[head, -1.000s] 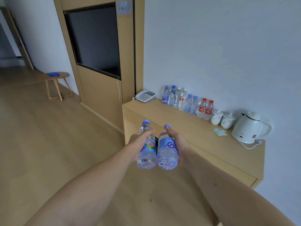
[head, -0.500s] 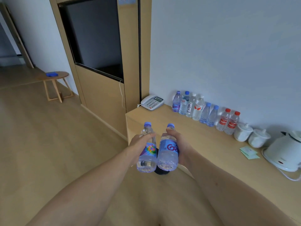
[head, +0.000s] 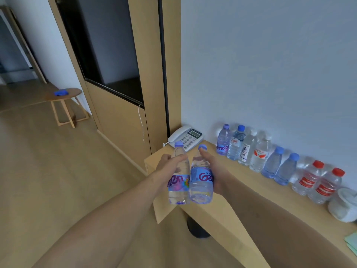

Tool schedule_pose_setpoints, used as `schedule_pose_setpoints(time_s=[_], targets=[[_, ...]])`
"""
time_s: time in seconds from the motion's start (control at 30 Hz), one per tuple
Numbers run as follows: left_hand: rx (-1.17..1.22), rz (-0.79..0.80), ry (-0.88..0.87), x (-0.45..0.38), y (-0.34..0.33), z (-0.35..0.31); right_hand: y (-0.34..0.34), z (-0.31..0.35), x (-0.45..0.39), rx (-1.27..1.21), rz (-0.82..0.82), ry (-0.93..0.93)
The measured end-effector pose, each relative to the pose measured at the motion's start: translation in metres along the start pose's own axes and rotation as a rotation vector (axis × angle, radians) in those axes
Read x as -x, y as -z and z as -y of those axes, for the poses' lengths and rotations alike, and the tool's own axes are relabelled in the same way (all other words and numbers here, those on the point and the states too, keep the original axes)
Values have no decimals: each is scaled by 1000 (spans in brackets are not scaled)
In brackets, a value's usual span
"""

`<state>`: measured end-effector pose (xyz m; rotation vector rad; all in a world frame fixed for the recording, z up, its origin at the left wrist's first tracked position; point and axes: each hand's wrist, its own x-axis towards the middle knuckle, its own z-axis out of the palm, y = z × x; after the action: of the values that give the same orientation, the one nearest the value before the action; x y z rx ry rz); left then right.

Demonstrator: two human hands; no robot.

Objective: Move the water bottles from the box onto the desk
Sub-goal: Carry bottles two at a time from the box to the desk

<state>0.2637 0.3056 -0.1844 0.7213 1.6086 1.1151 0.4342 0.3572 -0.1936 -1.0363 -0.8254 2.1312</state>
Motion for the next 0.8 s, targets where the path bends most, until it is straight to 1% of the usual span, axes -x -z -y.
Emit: schedule_pose_setpoints(time_s=[0.2,0.37,0.53,0.63,0.7,0.8], targets=[[-33,15,-4,-81,-2,-29,9,37,-71,58,-40,41],[-95,78,4,-151,-8,-47,20,52,-124,119,-126,122],[-189,208,17,-222,-19,-68,28,67,-171,138,-329,172],[-263,293,-24,-259,-25,-85,27,78,-190,152,-441,208],[-326,321,-71,-279,-31,-97,25,85,-202,163,-511,250],[-443,323,-123,-307,-40,-112,23,94,-217,154,-600,285]])
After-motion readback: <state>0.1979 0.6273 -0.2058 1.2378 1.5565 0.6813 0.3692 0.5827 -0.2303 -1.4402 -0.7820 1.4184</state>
